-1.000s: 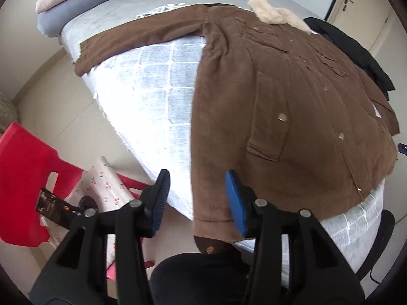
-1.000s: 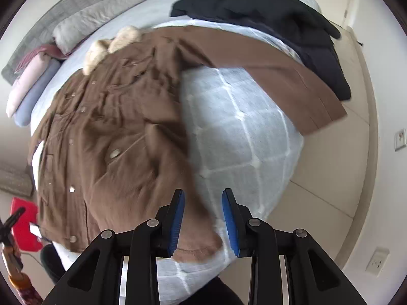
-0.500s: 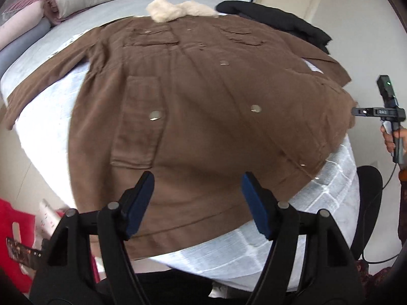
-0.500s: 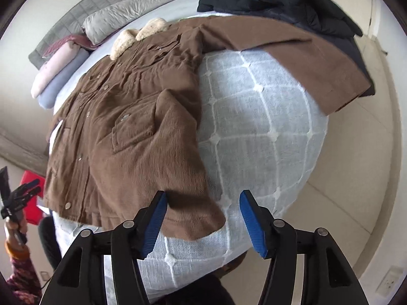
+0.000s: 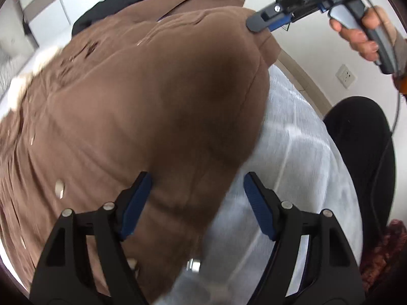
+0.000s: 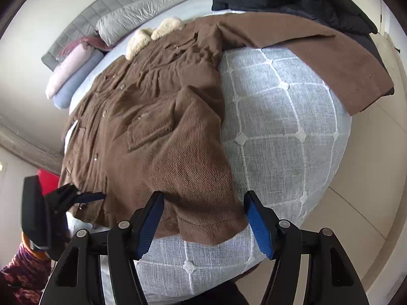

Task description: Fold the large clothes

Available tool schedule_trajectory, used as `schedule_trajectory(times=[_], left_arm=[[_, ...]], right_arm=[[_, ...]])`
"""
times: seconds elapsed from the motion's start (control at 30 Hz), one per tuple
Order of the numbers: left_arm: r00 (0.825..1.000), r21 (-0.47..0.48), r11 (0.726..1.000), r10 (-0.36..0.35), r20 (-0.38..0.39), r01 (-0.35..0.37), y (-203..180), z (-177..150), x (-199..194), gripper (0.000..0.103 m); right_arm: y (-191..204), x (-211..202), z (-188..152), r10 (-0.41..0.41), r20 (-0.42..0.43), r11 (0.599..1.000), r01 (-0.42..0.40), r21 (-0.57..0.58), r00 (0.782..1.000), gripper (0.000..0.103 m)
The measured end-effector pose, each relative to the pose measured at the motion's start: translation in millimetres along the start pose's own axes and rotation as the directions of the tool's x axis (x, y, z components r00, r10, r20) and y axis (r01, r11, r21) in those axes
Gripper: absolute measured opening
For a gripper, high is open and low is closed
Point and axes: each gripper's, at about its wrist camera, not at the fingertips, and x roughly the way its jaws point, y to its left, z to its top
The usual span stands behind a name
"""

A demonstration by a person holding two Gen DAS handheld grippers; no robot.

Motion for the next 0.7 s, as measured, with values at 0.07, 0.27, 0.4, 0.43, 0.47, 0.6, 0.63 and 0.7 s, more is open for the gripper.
schedule_trajectory(times=[0.07,0.27,0.4,0.43,0.47,0.6,0.63,0.7], left_arm=[[1.000,-0.003,1.000,0.012,-0.007,-0.012,-2,9,6,0.059],[0.997,-0.213,0.976,-0.043,0.060,0.055,38,30,-29,0.011],[0.984,-0.406,0.901,-0.105,0.142,0.155,89,40,-55,0.009],[0.982,-0.432,0.888,-0.096,0.164,0.159,99,42,-63,0.009],[0.980,-0.450,0.879,-0.082,0.181,0.156,106,44,-70,0.009],[0.967,-0.486,0.849,-0.104,0.230,0.207,122,48,-86,0.009],[0.967,-0.479,0.854,-0.102,0.232,0.205,123,46,-88,0.009],[0.972,-0.465,0.866,-0.089,0.218,0.184,127,43,-85,0.009]], right_arm=[[-4,-6,-3,0.011,0.019,1.000,-0.011,0.015,1.000,0.067],[-9,-21,-17,0.021,0.046,1.000,-0.022,0.021,0.999,0.067],[0,-22,-22,0.057,0.065,0.998,-0.056,-0.014,0.996,0.068],[3,-20,-23,0.064,0.064,0.998,-0.062,-0.026,0.996,0.069],[6,-19,-25,0.065,0.059,0.997,-0.063,-0.040,0.996,0.069],[12,-12,-36,0.101,0.034,0.994,-0.099,-0.055,0.994,0.070],[13,-10,-38,0.114,0.027,0.992,-0.113,-0.047,0.993,0.070],[23,-3,-44,0.137,-0.008,0.989,-0.137,-0.062,0.991,0.071]])
